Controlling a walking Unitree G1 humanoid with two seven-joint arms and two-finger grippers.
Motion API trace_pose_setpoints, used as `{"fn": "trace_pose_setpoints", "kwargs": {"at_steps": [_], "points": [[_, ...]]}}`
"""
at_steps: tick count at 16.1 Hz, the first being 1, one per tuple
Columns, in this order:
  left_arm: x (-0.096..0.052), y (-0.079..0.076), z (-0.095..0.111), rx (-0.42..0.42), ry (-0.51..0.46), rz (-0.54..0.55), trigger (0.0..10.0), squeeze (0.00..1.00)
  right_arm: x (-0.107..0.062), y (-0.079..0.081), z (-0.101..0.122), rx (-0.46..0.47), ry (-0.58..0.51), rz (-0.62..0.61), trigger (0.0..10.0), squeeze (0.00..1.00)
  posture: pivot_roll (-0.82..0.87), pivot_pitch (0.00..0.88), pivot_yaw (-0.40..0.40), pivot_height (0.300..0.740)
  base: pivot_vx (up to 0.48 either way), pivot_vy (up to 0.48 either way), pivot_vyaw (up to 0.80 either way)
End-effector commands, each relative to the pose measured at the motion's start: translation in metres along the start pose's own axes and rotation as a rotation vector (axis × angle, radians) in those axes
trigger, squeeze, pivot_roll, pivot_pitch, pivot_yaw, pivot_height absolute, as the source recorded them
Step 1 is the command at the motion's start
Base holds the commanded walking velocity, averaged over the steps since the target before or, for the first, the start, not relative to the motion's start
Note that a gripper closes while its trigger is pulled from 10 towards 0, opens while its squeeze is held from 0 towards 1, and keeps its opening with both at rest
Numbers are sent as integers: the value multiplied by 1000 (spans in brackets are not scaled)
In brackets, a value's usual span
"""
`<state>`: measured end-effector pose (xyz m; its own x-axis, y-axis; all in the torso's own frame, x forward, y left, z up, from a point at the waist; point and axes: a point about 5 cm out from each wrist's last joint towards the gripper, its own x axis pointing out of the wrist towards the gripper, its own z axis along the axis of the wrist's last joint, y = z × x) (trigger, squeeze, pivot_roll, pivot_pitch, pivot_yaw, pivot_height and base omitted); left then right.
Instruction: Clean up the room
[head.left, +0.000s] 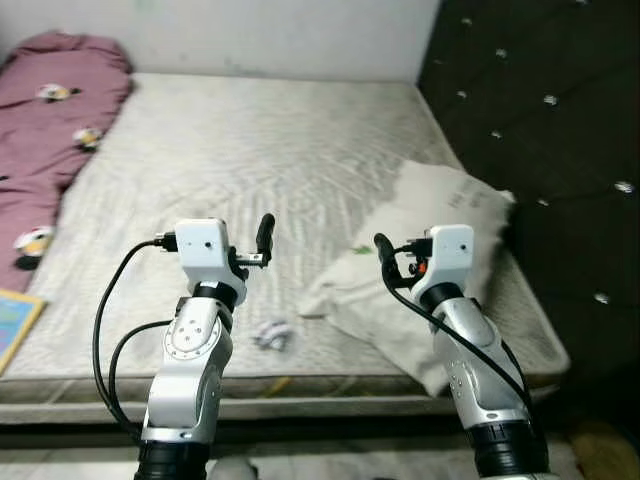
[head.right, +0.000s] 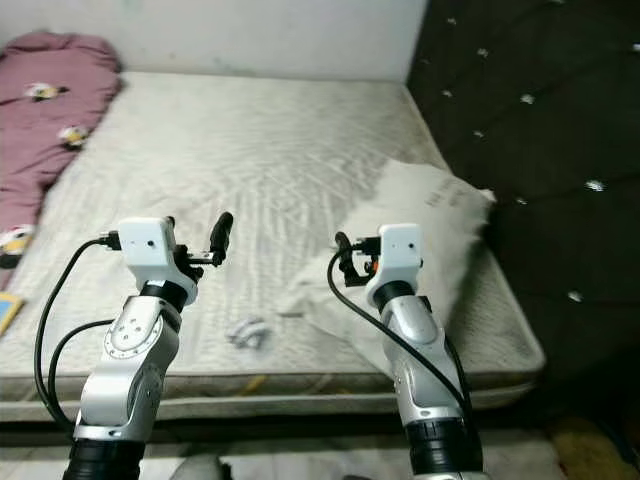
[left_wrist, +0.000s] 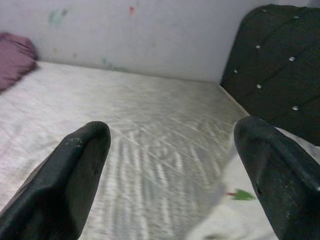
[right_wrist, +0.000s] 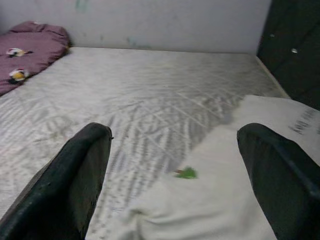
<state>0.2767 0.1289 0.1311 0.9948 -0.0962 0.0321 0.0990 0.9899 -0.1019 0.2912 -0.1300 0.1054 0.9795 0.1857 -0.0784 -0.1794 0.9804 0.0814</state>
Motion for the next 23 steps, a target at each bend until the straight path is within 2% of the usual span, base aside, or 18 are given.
{"fn": "trace_pose_setpoints", "kwargs": {"at_steps": [1,3,6,9,11,15,17,19,23], "points": [[1,6,1,26,-8,12,10000,0,2,6,10,-1,-41,22,10000,0,-7,0,-48,740,0,480,0],[-1,8,-2,13,6,11,10000,0,3,7,12,-10,-50,25,10000,0,-10,0,-47,740,0,480,0],[-3,14,-2,48,2,40,10000,0,4,3,9,0,-38,5,10000,0,-1,0,-48,740,0,480,0],[-2,15,-3,26,8,48,10000,0,6,6,11,-3,-43,13,10000,0,-1,0,-49,740,0,461,0],[-2,13,-4,38,2,59,10000,0,7,6,9,-7,-37,14,10000,0,3,0,-47,740,0,0,0],[-6,10,-13,-29,32,22,10000,0,6,1,-2,27,-4,-28,10000,0,1,0,-44,740,0,0,0],[-3,6,-17,-50,40,4,10000,0,8,6,-5,54,10,-32,10000,0,0,0,-41,740,0,0,0],[2,1,-13,-30,32,-20,10000,0,11,11,-1,32,-10,-21,10000,0,7,0,-47,740,264,0,0],[1,9,-15,-30,41,4,10000,0,10,10,-4,33,3,-21,10000,0,8,0,-51,740,289,0,0]]}}
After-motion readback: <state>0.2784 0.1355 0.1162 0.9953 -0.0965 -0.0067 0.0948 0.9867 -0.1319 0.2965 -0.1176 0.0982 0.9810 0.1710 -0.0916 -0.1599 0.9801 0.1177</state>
